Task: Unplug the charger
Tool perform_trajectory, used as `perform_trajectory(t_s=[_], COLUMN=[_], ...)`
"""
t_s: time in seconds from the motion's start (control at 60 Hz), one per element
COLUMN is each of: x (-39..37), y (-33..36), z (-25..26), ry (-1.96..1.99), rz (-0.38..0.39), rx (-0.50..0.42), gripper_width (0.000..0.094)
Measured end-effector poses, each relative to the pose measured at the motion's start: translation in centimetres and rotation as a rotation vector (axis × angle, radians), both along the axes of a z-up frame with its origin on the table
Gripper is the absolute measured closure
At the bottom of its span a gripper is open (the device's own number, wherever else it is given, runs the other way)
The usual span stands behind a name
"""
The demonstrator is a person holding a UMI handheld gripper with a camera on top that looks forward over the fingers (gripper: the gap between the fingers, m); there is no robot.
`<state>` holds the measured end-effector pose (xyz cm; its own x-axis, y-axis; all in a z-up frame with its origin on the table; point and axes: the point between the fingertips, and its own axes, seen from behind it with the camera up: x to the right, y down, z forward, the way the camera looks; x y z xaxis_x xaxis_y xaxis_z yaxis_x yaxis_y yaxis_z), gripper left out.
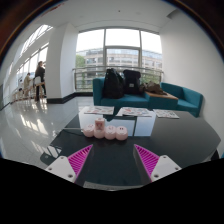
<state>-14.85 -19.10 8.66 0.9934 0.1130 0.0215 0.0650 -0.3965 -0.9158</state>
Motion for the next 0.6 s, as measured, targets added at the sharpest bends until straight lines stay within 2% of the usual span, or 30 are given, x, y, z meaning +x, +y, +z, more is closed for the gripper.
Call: perform_trajectory(t_s=[0.167,0.25,0.267,0.433,0.517,0.6], x=[-5.2,-6.2,-5.4,-7.3,-7.5,-7.9], y=[7.5,11.8,11.6,17.9,19.6,20.5], z=[-1.8,-2.9,-1.7,-4.5,-5.3,-5.5], ry=[0.032,0.025,0.023,0.007,0.002,-0.001], rz=[0.032,0.016,0.013,-0.055,-0.072,-0.084], rx=[0.015,0.009,0.003,0.002,0.007,0.009], gripper_width=[0.0132,0.0133,0.0134,0.0164,0.0271,0.0527])
